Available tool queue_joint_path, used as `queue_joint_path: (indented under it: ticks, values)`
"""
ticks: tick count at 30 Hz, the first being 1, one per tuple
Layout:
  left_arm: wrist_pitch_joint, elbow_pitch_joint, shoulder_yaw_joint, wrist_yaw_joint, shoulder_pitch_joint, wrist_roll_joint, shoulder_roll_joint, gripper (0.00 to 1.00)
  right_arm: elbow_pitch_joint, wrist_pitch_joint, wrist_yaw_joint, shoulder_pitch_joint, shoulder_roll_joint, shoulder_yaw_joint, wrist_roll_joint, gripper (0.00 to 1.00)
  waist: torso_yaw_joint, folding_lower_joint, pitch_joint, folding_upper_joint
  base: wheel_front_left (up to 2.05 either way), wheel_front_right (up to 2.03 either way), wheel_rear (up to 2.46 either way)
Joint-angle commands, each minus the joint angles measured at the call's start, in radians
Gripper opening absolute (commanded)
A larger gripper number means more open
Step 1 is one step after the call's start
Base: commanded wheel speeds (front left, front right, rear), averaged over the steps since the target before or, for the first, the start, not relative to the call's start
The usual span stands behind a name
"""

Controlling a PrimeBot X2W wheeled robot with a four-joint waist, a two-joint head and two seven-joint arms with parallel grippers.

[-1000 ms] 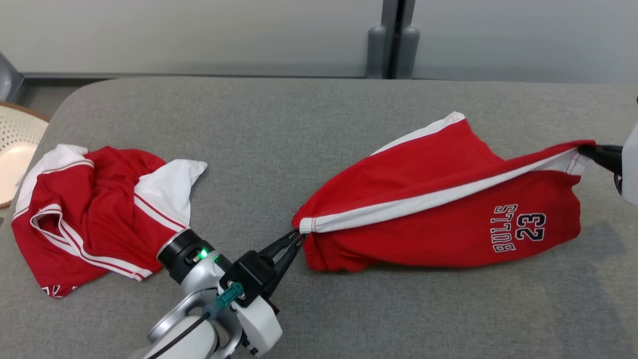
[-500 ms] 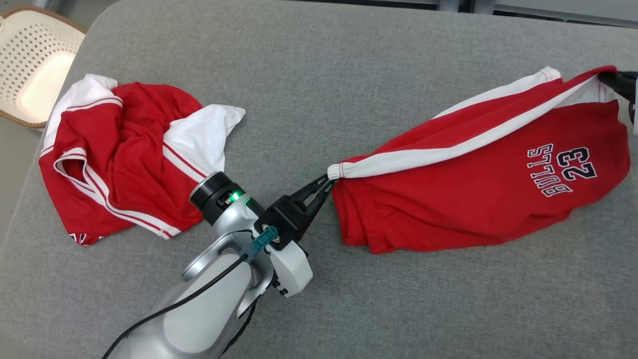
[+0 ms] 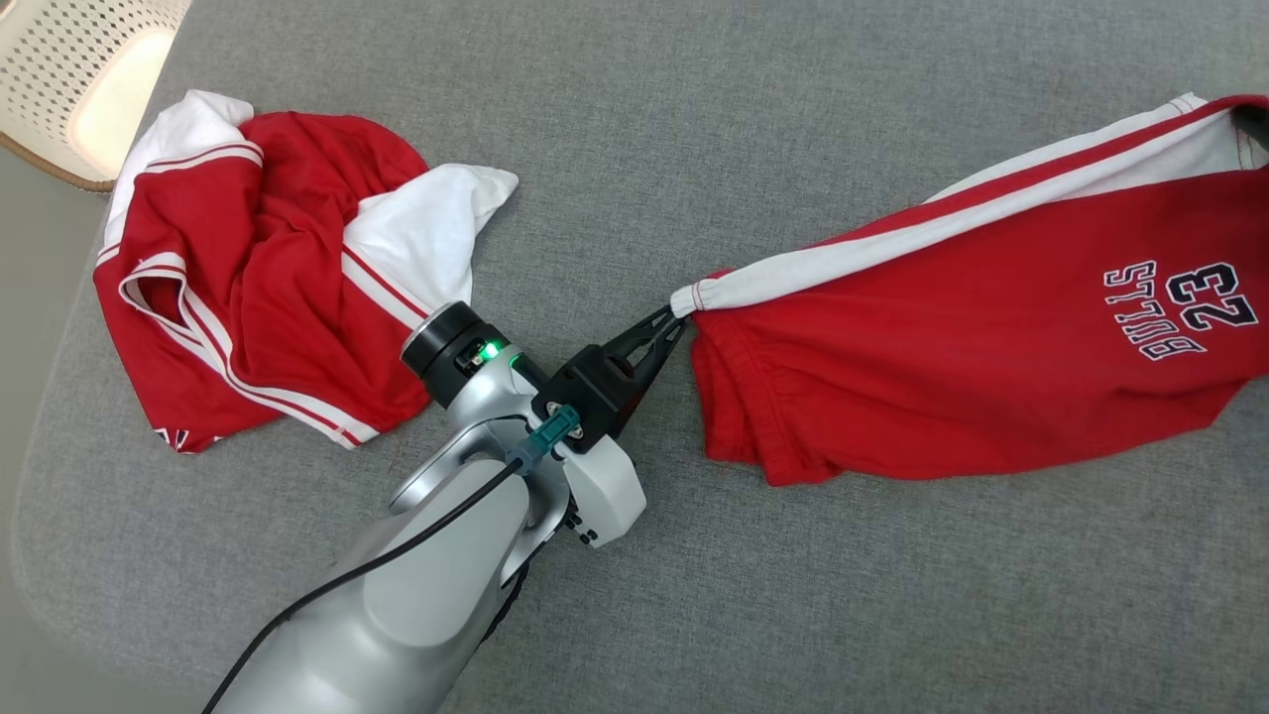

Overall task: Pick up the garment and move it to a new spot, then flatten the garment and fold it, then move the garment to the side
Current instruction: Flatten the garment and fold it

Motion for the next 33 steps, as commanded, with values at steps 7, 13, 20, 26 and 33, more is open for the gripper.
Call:
queue_joint_path:
  ticks: [7, 13, 20, 26, 33]
  values:
    - [-0.011, 0.061, -0.005, 0.025, -0.044, -0.012, -0.012, 1.00, 0.050, -0.119, -0.002, -0.047, 0.018, 0.004, -0.039, 1.00, 0.002, 0.0000, 0.021, 0.0000, 0.00, 0.00, 0.00]
    - [-0.020, 0.087, 0.002, 0.058, -0.051, -0.008, -0.014, 1.00, 0.079, -0.186, -0.002, -0.030, 0.031, 0.019, -0.045, 1.00, -0.009, 0.0000, 0.000, 0.0000, 0.00, 0.00, 0.00]
    - [-0.028, 0.032, 0.088, 0.124, -0.005, -0.057, 0.011, 1.00, 0.088, -0.453, -0.002, 0.032, 0.076, 0.004, -0.047, 1.00, -0.054, 0.0000, -0.078, 0.0000, 0.00, 0.00, 0.00]
    - [-0.026, -0.111, 0.197, 0.187, 0.085, -0.089, 0.038, 1.00, 0.092, -0.664, -0.002, 0.123, 0.120, -0.013, -0.056, 1.00, -0.101, 0.0000, -0.160, 0.0000, 0.00, 0.00, 0.00]
    - [-0.026, -0.242, 0.332, 0.247, 0.226, -0.117, 0.036, 1.00, 0.078, -0.855, -0.002, 0.277, 0.223, -0.112, -0.061, 1.00, -0.164, 0.0000, -0.251, 0.0000, 0.00, 0.00, 0.00]
